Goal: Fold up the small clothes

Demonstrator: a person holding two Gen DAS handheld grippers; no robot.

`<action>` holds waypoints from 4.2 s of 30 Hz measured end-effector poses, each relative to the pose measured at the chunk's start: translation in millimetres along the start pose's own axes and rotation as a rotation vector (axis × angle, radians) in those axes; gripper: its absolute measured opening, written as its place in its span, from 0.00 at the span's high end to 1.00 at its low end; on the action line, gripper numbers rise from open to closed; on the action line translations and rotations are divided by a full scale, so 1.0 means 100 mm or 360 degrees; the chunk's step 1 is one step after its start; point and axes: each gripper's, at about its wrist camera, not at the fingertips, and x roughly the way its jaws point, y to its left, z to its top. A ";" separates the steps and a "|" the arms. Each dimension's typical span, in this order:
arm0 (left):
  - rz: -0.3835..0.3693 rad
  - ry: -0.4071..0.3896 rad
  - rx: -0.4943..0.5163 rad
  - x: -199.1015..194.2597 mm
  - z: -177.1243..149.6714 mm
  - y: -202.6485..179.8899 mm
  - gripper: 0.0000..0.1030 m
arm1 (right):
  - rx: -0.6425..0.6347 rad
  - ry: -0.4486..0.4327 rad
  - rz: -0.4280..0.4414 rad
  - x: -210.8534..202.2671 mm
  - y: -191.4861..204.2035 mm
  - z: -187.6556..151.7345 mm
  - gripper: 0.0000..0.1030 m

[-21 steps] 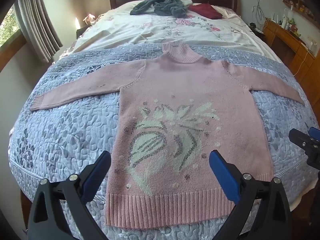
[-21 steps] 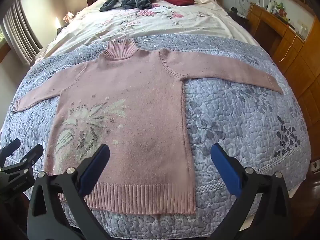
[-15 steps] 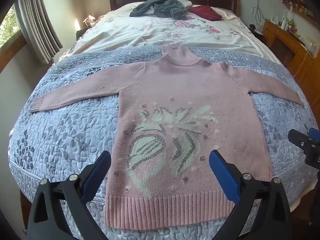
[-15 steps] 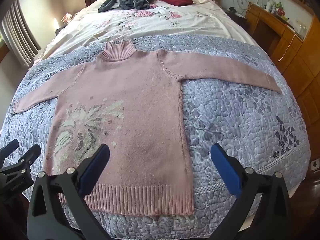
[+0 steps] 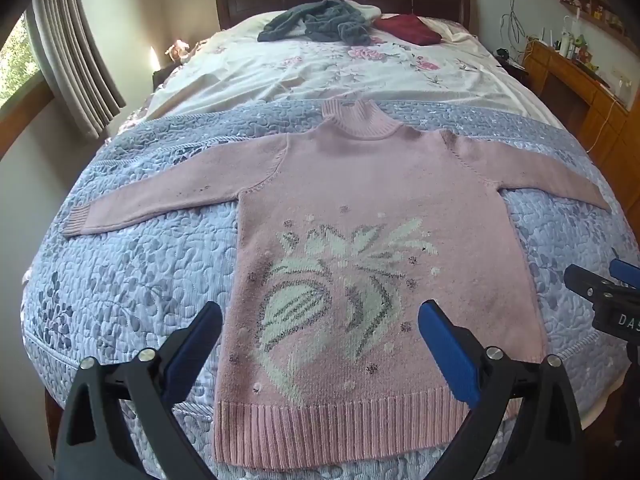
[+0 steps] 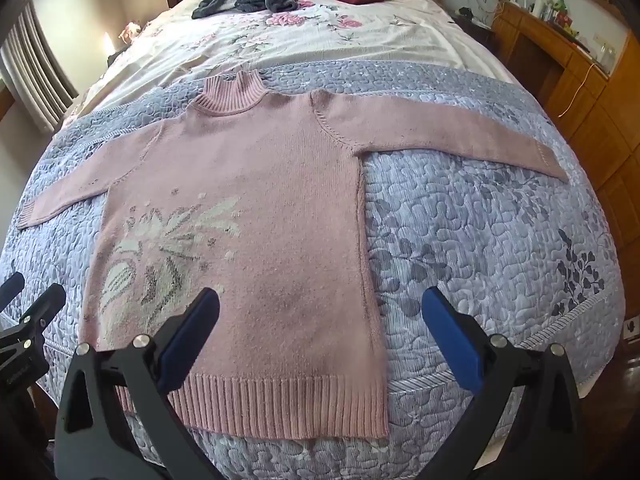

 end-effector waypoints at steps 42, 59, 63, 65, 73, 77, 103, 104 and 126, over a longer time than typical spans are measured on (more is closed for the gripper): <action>0.0019 0.0024 -0.0013 0.05 0.00 0.05 0.04 | -0.0015 -0.0001 -0.0012 0.06 0.03 0.08 0.03; 0.0036 0.0020 0.0002 0.04 0.01 0.03 0.04 | -0.0013 -0.0006 -0.0017 0.08 0.01 0.05 0.03; 0.0041 0.0021 0.0008 0.03 0.02 0.03 0.04 | -0.0014 -0.0009 -0.0017 0.08 0.01 0.05 0.03; 0.0044 0.0021 0.0010 0.04 0.02 0.03 0.04 | -0.0013 -0.0010 -0.0016 0.08 0.01 0.06 0.03; 0.0007 -0.0004 0.0008 0.04 0.02 0.03 0.04 | -0.0011 -0.0018 -0.0017 0.07 0.01 0.08 0.03; -0.0086 0.0000 -0.0008 0.12 0.03 0.01 0.04 | 0.0022 -0.0041 0.0057 0.10 -0.09 0.11 0.03; -0.0179 0.0068 0.0041 1.63 1.72 -1.90 0.04 | 0.0846 0.0308 -0.0231 2.10 -4.70 1.53 0.03; -0.0170 0.0067 0.0050 1.65 1.73 -1.92 0.04 | 0.0875 0.0308 -0.0202 2.15 -4.75 1.51 0.03; -0.0064 0.0128 -0.0036 1.82 1.60 -1.28 0.04 | 0.0661 0.0045 0.0153 1.73 -4.05 1.80 0.90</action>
